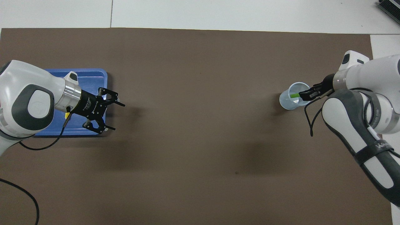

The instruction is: Right arm passes pens to left for tray arrangement

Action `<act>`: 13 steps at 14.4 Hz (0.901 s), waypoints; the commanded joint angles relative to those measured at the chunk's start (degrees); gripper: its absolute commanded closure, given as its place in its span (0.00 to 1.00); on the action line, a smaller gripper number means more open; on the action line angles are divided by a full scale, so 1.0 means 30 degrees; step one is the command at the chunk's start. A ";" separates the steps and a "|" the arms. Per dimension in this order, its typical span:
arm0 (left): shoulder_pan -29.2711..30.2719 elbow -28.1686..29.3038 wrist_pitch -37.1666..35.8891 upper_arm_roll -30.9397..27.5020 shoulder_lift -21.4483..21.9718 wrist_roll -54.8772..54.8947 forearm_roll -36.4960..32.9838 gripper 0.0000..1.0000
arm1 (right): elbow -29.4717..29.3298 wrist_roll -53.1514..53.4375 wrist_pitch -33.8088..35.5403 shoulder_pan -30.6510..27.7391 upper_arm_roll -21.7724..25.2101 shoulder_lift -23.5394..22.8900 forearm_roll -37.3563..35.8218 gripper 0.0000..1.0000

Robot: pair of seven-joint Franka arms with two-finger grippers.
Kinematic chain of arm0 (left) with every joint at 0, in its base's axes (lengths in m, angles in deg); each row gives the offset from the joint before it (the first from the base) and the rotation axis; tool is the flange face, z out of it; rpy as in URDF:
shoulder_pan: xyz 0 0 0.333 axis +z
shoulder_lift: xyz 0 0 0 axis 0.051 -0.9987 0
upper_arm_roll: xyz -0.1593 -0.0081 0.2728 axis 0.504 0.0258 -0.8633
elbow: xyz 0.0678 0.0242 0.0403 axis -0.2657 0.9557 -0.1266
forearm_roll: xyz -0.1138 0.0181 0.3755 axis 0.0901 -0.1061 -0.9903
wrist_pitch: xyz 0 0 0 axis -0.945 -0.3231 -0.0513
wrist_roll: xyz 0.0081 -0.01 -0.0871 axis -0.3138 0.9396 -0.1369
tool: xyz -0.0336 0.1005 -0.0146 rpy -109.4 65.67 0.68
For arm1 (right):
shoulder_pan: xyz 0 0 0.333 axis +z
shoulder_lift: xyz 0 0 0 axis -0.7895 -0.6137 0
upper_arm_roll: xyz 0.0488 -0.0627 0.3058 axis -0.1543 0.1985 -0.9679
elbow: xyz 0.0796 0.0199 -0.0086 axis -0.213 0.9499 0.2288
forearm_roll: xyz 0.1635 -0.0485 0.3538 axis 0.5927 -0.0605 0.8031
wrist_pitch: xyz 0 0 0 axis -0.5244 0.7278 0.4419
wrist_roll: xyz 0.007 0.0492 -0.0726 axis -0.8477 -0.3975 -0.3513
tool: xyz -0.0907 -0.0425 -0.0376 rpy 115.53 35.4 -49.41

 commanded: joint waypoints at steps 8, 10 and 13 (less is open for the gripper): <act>-0.0078 0.0909 0.0478 -0.0182 0.0936 0.0118 0.0310 0.04 | 0.0177 -0.0543 0.0078 -0.0347 -0.0232 0.0040 -0.0387 1.00; -0.0107 0.0939 0.0565 -0.0182 0.0937 0.0089 0.0310 0.04 | 0.0176 -0.0514 0.0078 -0.0347 -0.0232 0.0069 -0.0387 1.00; -0.0107 0.0939 0.0595 -0.0182 0.0937 0.0089 0.0310 0.04 | 0.0147 -0.0514 0.0078 -0.0347 -0.0232 0.0040 -0.0358 0.52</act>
